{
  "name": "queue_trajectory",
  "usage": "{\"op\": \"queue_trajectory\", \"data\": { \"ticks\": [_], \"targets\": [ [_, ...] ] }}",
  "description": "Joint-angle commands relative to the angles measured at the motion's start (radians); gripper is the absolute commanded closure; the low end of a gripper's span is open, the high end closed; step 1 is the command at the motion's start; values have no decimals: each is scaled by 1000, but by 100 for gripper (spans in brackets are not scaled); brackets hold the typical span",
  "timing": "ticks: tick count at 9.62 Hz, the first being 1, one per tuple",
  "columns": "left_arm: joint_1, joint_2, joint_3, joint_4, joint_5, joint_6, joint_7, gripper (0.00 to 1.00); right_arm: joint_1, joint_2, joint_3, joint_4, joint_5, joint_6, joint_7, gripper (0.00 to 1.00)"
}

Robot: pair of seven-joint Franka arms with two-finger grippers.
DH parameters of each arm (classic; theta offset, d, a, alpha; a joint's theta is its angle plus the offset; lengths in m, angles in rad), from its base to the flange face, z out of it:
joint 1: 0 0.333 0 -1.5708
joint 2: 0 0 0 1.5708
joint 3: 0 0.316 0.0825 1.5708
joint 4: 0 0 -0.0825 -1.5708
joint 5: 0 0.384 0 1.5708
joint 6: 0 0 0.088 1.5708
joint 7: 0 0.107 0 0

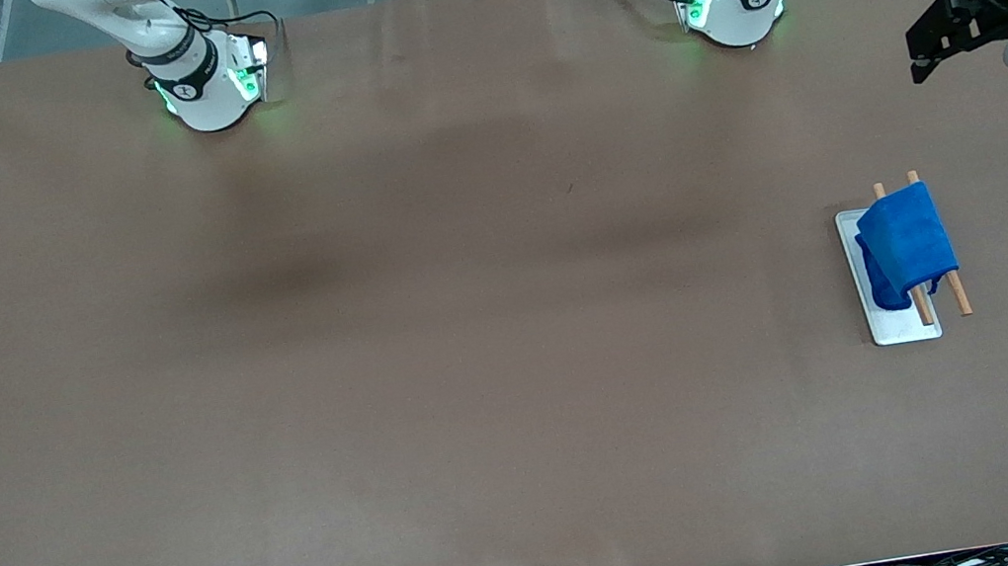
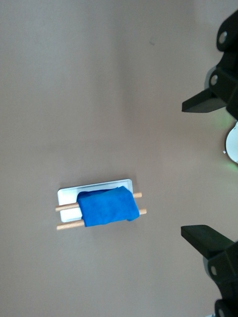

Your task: Right arm passes towel to left arm to hang

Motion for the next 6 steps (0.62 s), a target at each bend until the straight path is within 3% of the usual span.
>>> {"op": "queue_trajectory", "data": {
  "ticks": [1, 4, 6],
  "targets": [
    [-49, -48, 66, -91, -26, 8, -12, 0, -10, 5, 9, 12, -7, -10, -8, 0],
    [-47, -45, 54, -86, -16, 8, -22, 0, -9, 3, 9, 3, -7, -9, -8, 0],
    [-47, -45, 29, -83, -14, 8, -73, 0, -9, -30, 7, -81, -7, 28, -11, 0]
  ]
}}
